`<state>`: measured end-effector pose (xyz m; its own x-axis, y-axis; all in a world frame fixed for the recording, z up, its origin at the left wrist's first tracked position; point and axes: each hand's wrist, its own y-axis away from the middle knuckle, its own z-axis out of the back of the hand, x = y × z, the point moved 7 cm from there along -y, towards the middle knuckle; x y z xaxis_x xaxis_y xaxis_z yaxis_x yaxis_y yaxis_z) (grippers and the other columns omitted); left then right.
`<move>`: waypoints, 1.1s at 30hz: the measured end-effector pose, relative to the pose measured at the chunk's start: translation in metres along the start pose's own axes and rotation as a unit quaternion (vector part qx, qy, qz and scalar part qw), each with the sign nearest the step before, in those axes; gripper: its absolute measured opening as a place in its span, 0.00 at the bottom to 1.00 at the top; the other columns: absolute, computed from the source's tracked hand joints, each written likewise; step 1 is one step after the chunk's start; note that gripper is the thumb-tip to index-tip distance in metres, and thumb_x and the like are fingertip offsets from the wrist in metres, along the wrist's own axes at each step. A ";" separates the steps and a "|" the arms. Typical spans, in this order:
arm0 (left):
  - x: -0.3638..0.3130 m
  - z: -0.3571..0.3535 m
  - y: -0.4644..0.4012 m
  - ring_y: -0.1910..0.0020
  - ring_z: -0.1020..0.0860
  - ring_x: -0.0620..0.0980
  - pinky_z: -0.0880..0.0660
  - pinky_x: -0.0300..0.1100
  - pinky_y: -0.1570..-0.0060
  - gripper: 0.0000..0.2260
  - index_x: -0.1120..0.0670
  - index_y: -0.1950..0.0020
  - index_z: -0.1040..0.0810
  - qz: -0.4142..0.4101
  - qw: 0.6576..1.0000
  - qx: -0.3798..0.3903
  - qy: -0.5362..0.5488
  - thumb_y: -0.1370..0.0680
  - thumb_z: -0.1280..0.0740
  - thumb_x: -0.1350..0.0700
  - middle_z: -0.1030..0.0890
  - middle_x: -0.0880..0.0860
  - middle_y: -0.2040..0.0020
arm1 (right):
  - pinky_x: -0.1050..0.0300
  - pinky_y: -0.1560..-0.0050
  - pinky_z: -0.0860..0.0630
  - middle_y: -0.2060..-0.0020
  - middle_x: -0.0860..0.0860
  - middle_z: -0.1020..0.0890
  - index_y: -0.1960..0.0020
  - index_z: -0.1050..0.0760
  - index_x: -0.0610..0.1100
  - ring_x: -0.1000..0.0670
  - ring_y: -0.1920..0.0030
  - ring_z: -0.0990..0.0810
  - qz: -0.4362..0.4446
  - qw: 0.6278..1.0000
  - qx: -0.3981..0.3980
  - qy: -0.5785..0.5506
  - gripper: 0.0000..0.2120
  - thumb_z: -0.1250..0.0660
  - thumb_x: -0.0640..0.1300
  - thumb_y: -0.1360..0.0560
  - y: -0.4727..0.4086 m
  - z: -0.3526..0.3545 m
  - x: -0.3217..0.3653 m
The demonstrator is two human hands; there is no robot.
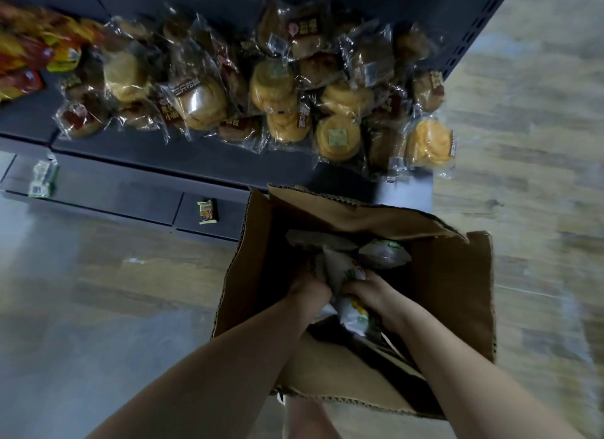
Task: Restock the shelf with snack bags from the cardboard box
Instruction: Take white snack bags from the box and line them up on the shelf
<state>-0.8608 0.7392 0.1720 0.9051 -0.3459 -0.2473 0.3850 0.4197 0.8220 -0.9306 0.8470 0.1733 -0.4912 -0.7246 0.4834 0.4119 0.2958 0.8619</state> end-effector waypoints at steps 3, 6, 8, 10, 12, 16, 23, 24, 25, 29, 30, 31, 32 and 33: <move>-0.011 0.023 0.037 0.32 0.32 0.56 0.33 0.44 0.38 0.23 0.55 0.28 0.38 -0.051 0.998 -0.032 0.010 0.22 0.40 0.49 0.31 0.57 0.31 | 0.53 0.54 0.21 0.55 0.42 0.17 0.46 0.24 0.41 0.42 0.54 0.18 -0.008 0.999 -0.002 -0.037 0.11 0.31 0.37 0.28 0.025 0.006 0.008; -0.001 0.048 0.074 0.32 0.31 0.57 0.32 0.46 0.38 0.33 0.58 0.30 0.44 -0.022 0.996 -0.079 0.022 0.27 0.31 0.51 0.31 0.57 0.32 | 0.50 0.49 0.20 0.54 0.42 0.16 0.46 0.22 0.41 0.43 0.53 0.16 0.007 0.997 -0.001 -0.081 0.10 0.31 0.41 0.27 0.054 0.010 0.019; -0.001 0.066 0.095 0.32 0.33 0.57 0.33 0.47 0.37 0.34 0.59 0.30 0.45 -0.041 0.994 -0.104 -0.001 0.28 0.30 0.50 0.33 0.57 0.32 | 0.53 0.51 0.20 0.54 0.45 0.15 0.46 0.22 0.44 0.47 0.54 0.16 0.035 0.996 0.002 -0.084 0.10 0.30 0.44 0.27 0.076 0.013 0.032; -0.007 0.086 0.117 0.33 0.32 0.57 0.32 0.48 0.37 0.34 0.58 0.31 0.44 -0.086 0.986 -0.140 -0.001 0.29 0.30 0.49 0.32 0.57 0.33 | 0.62 0.61 0.23 0.58 0.51 0.17 0.49 0.24 0.48 0.53 0.58 0.19 0.067 0.993 -0.019 -0.096 0.06 0.31 0.44 0.26 0.100 0.019 0.046; -0.012 0.105 0.139 0.35 0.31 0.55 0.32 0.47 0.37 0.32 0.56 0.32 0.42 -0.136 0.975 -0.173 0.016 0.29 0.31 0.49 0.31 0.55 0.36 | 0.68 0.67 0.27 0.60 0.56 0.18 0.50 0.26 0.51 0.58 0.60 0.20 0.114 0.987 -0.043 -0.109 0.07 0.31 0.42 0.26 0.121 0.028 0.057; -0.009 0.139 0.174 0.39 0.29 0.53 0.30 0.45 0.43 0.28 0.53 0.37 0.39 -0.216 0.952 -0.213 0.039 0.31 0.30 0.48 0.28 0.52 0.41 | 0.56 0.52 0.21 0.53 0.48 0.16 0.44 0.26 0.47 0.50 0.52 0.17 0.195 0.974 -0.083 -0.081 0.19 0.28 0.44 0.34 0.162 0.030 0.082; -0.001 0.191 0.222 0.40 0.28 0.53 0.30 0.41 0.48 0.30 0.55 0.34 0.39 -0.311 0.915 -0.252 0.050 0.30 0.29 0.50 0.27 0.53 0.42 | 0.54 0.63 0.29 0.63 0.40 0.23 0.55 0.28 0.31 0.47 0.61 0.26 0.299 0.941 -0.152 -0.037 0.08 0.33 0.34 0.31 0.229 0.023 0.133; -0.001 0.199 0.229 0.42 0.27 0.53 0.30 0.41 0.52 0.29 0.55 0.35 0.38 -0.324 0.908 -0.259 0.055 0.30 0.29 0.50 0.27 0.53 0.43 | 0.53 0.64 0.28 0.63 0.39 0.22 0.57 0.27 0.32 0.46 0.62 0.24 0.306 0.938 -0.160 -0.037 0.05 0.33 0.33 0.30 0.238 0.022 0.140; -0.001 0.208 0.237 0.43 0.27 0.54 0.30 0.41 0.54 0.28 0.56 0.36 0.38 -0.334 0.902 -0.267 0.064 0.31 0.28 0.51 0.27 0.53 0.45 | 0.50 0.63 0.25 0.62 0.38 0.20 0.57 0.26 0.33 0.43 0.61 0.22 0.315 0.934 -0.163 -0.035 0.03 0.34 0.33 0.29 0.246 0.021 0.147; 0.000 0.238 0.263 0.47 0.24 0.55 0.24 0.48 0.56 0.30 0.55 0.36 0.38 -0.374 0.873 -0.299 0.097 0.33 0.27 0.53 0.25 0.53 0.46 | 0.51 0.50 0.22 0.54 0.50 0.16 0.52 0.22 0.53 0.45 0.48 0.19 0.366 0.915 -0.159 -0.053 0.14 0.29 0.38 0.33 0.281 0.016 0.176; -0.001 0.245 0.271 0.47 0.24 0.55 0.23 0.49 0.57 0.31 0.55 0.36 0.38 -0.380 0.867 -0.304 0.105 0.33 0.27 0.52 0.25 0.53 0.47 | 0.56 0.51 0.22 0.54 0.54 0.17 0.51 0.24 0.56 0.48 0.48 0.19 0.365 0.916 -0.157 -0.062 0.17 0.28 0.38 0.33 0.286 0.017 0.181; -0.002 0.251 0.279 0.48 0.24 0.54 0.23 0.48 0.57 0.31 0.55 0.35 0.39 -0.386 0.862 -0.307 0.118 0.32 0.27 0.52 0.25 0.53 0.47 | 0.61 0.52 0.24 0.54 0.56 0.18 0.49 0.26 0.57 0.52 0.48 0.20 0.367 0.915 -0.156 -0.065 0.18 0.28 0.38 0.31 0.295 0.017 0.187; -0.004 0.256 0.286 0.48 0.24 0.52 0.23 0.47 0.57 0.33 0.53 0.33 0.40 -0.391 0.857 -0.307 0.133 0.32 0.27 0.52 0.25 0.51 0.46 | 0.64 0.54 0.25 0.53 0.57 0.19 0.46 0.28 0.57 0.56 0.49 0.21 0.374 0.913 -0.154 -0.059 0.18 0.29 0.39 0.29 0.304 0.018 0.193; -0.006 0.262 0.294 0.49 0.24 0.50 0.23 0.45 0.57 0.34 0.51 0.32 0.42 -0.400 0.851 -0.308 0.144 0.32 0.27 0.51 0.25 0.50 0.46 | 0.66 0.55 0.26 0.51 0.58 0.20 0.44 0.29 0.57 0.58 0.50 0.22 0.378 0.912 -0.151 -0.056 0.17 0.30 0.41 0.28 0.311 0.019 0.199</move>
<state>-0.8000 0.6450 0.5493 0.2812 -0.5447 -0.7901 0.8397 0.5382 -0.0722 -0.9149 0.8070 0.5404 -0.0478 -0.3126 0.9487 0.8495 0.4869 0.2032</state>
